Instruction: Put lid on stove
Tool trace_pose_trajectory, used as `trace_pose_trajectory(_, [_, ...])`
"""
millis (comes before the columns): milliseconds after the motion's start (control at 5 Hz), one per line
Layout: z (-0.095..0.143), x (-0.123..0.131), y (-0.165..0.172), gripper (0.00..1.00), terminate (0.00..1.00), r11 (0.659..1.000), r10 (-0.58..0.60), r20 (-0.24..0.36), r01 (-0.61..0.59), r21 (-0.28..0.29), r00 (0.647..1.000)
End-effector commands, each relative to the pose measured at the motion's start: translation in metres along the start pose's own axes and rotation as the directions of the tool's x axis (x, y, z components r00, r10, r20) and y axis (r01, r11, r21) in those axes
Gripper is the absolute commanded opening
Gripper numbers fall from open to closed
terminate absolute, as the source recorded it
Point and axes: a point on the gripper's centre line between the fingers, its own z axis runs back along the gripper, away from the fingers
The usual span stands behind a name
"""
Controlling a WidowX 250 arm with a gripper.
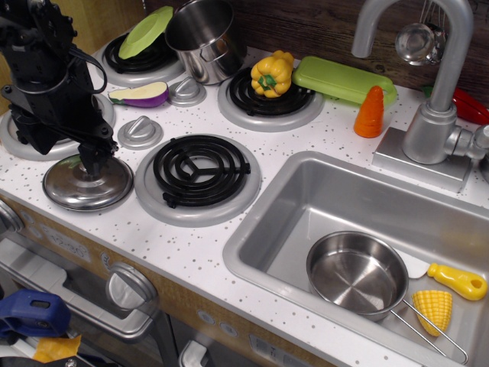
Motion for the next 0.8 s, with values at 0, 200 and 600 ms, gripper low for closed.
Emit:
trace_pose_trajectory(0, [0.0, 0.0, 0.0, 1.0, 0.0, 1.0, 0.0, 0.0, 0.0, 0.0, 1.0])
trace_pose_trajectory(200, [-0.004, 0.008, 0.005, 1.0, 0.0, 1.0, -0.029, 0.006, 0.029, -0.012, 1.0])
trace_pose_trajectory(600, [-0.017, 0.023, 0.012, 1.0, 0.0, 0.997, -0.052, -0.011, 0.052, -0.05, 0.999])
